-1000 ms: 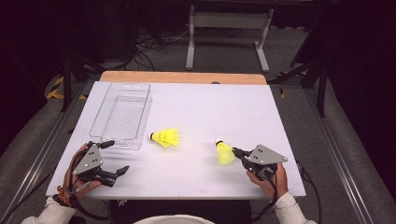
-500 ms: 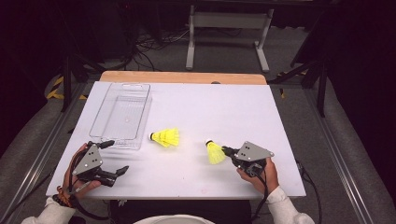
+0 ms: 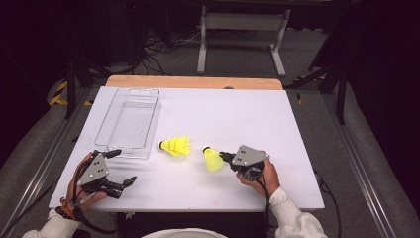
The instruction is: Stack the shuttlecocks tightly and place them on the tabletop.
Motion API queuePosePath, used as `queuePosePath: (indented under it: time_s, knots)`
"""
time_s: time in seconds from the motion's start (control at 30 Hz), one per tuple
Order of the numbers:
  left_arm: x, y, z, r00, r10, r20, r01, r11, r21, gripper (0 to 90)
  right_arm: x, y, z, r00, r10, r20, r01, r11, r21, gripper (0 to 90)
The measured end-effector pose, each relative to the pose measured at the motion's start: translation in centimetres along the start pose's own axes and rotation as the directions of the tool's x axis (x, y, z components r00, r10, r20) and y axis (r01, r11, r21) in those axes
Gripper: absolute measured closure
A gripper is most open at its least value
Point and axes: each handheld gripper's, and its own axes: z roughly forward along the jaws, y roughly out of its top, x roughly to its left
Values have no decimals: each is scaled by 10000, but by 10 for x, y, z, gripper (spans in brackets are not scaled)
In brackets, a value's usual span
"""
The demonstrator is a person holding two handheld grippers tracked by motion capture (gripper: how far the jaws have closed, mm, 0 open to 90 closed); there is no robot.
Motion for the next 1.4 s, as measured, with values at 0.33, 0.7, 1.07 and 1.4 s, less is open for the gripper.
queuePosePath:
  time_s: [0.33,0.7,1.07,1.4]
  knots:
    - [0,-1,0,10000,-38,22,38,10000,-5,24,-2,10,36,9962,-451,-749,450,9990,-26,900]
    - [0,-1,0,10000,-18,56,18,10000,-5,24,-12,11,62,9910,-548,-1218,565,9983,108,900]
    - [0,-1,1,9999,-21,147,21,10000,50,25,-19,7,82,9919,-101,-1266,174,9983,562,893]
    - [0,-1,0,9998,100,185,-101,9999,21,25,-20,4,90,9962,99,-860,16,9912,1327,753]
